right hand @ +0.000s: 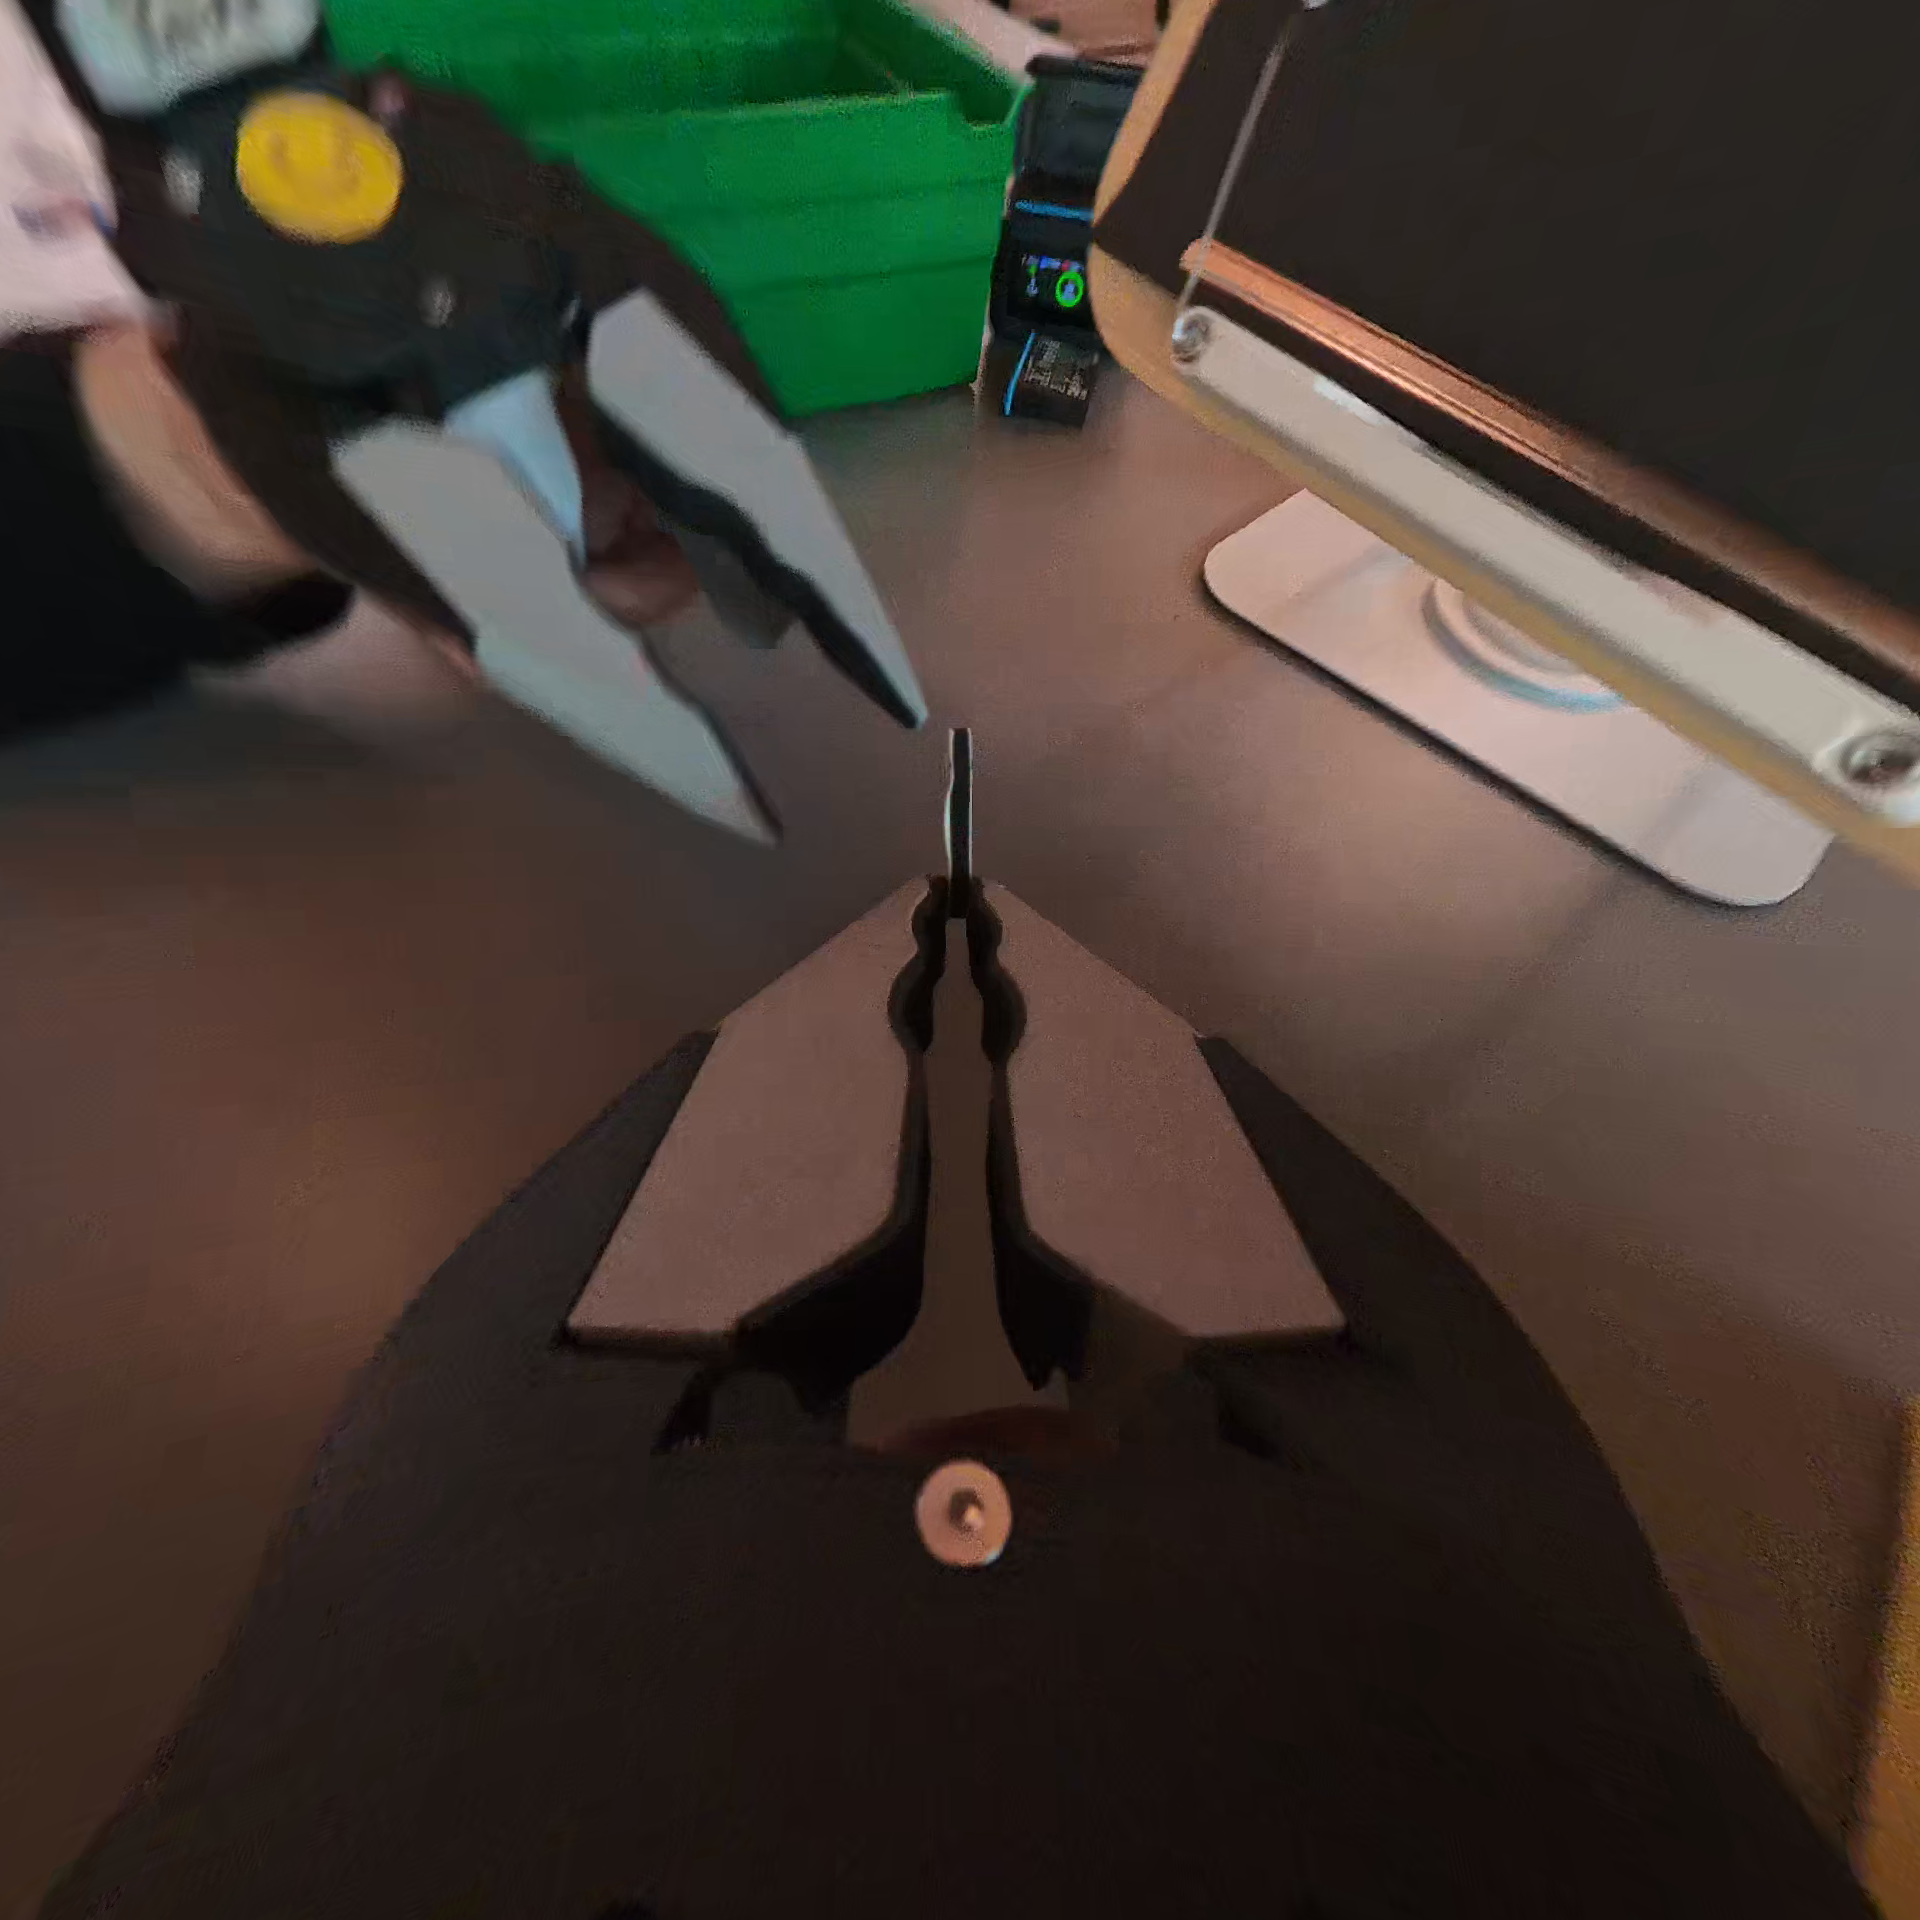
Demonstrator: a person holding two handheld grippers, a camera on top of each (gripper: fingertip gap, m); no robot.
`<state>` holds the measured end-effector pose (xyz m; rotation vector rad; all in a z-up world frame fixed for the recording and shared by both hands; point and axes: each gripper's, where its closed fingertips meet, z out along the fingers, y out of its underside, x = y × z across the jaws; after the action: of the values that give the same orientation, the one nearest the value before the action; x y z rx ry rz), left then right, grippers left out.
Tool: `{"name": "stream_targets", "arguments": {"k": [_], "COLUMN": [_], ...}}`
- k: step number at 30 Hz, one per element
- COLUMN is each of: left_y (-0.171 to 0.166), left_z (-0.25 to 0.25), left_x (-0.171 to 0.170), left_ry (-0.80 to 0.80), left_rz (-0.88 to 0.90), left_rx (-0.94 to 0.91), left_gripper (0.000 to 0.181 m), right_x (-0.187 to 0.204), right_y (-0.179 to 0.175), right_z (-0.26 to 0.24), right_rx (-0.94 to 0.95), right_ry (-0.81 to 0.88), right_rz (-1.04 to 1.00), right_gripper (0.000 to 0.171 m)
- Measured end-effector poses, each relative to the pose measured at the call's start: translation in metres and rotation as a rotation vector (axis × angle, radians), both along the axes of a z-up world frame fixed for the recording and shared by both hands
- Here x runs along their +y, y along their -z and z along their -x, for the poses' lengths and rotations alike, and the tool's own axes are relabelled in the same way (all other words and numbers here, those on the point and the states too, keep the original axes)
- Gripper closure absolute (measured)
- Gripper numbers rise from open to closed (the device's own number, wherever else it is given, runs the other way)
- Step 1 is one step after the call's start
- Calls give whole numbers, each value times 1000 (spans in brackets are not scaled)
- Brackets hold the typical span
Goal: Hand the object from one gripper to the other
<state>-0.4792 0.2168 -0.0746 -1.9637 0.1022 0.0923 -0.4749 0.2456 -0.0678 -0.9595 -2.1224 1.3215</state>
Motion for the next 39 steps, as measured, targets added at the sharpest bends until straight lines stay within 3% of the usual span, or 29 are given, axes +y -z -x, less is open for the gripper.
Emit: {"name": "stream_targets", "arguments": {"k": [5,9,17,23,26,29,32,36,39], "left_y": [8,1,-49,-59,-61,-57,-56,-55,-56], "left_z": [-1,-14,-47,-51,-51,-35,-22,-16,-13], "left_x": [8,13,6,4,3,6,6,6,6], "left_ry": [-30,14,165,195,196,98,0,-92,-141], "left_rz": [34,-22,-282,-343,-356,-303,-287,-225,-179], "left_rx": [309,250,85,23,50,192,456,853,1143], "left_gripper": [140,143,159,163,178,181,181,180,181], "right_x": [-2,-9,-21,-29,-27,-15,0,4,2], "right_y": [-18,-35,-60,-50,-44,-45,-46,-51,-52], "right_z": [-9,-21,-47,-51,-43,-30,-20,-18,-20], "right_rx": [-114,-76,61,60,49,42,5,-99,-158], "right_ry": [-84,-197,-365,-396,-346,-254,-176,-196,-223], "right_rz": [309,393,394,325,295,318,390,576,655], "right_gripper": [171,171,171,170,169,155,149,129,124]}}
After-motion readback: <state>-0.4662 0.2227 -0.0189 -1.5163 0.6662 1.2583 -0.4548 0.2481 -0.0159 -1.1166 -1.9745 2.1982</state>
